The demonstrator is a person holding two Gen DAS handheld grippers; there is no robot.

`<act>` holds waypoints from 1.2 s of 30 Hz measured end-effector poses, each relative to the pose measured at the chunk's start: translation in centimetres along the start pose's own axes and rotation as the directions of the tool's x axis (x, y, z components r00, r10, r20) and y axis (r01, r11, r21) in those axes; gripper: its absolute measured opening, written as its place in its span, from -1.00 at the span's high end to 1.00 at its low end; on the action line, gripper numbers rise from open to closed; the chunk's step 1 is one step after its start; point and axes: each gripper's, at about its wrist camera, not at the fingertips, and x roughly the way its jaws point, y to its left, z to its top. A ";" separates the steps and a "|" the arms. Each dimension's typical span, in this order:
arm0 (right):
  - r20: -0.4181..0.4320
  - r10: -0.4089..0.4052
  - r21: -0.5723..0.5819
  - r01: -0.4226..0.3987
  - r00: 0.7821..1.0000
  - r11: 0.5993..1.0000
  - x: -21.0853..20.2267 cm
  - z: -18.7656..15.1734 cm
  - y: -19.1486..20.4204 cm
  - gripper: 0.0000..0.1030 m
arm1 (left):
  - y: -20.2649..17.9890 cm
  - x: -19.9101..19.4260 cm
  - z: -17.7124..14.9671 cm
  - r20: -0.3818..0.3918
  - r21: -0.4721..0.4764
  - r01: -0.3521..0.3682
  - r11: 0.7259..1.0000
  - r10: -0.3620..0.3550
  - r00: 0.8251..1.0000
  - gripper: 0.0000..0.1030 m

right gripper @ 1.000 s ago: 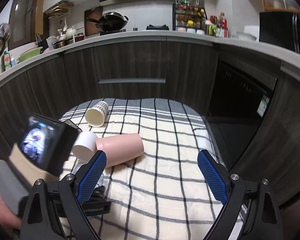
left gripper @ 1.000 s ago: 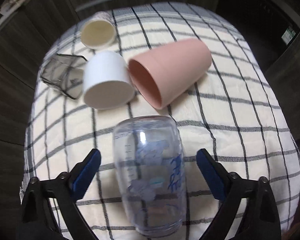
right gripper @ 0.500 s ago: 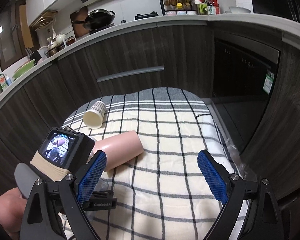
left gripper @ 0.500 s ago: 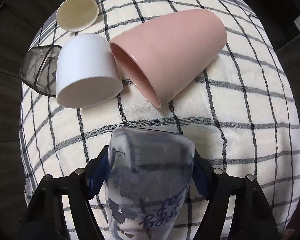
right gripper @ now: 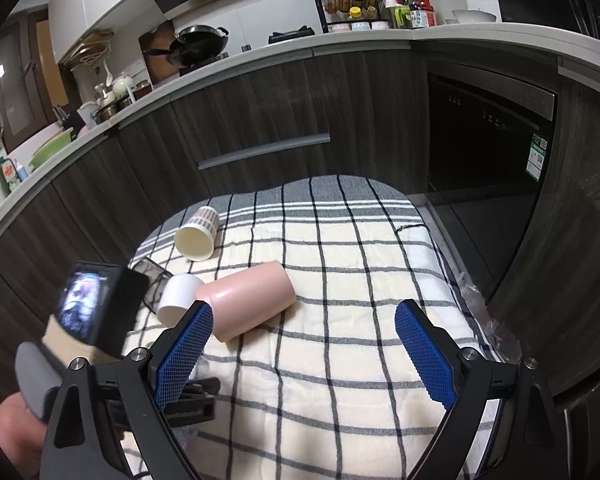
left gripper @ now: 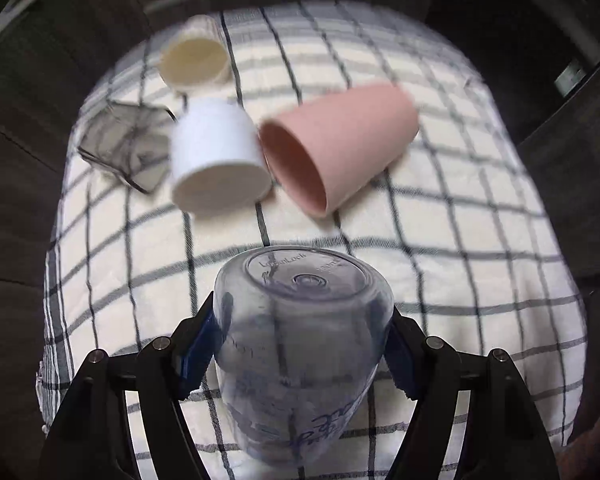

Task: Flip cup upside down
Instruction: 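Rotate the held tumbler with the left gripper until its base faces up, then lower the tumbler rim-down onto the cloth and open the left gripper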

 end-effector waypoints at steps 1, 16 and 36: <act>0.006 0.001 0.000 -0.001 1.000 1.000 -0.3 0.0 0.1 -0.80 | 0.1 -0.9 -0.4 0.057 0.004 0.000 1.000 0.000 0.998 -0.40; 0.072 -0.052 -0.103 0.059 0.996 0.993 -2.9 -1.6 2.8 -0.80 | 1.6 -4.8 -4.4 0.534 -0.094 0.062 0.994 -0.003 0.846 -0.40; 0.052 -0.067 -0.137 0.074 0.996 0.988 -2.5 -2.4 3.5 -0.80 | 1.3 -3.7 -7.1 0.588 -0.081 0.021 0.997 0.030 0.808 -0.66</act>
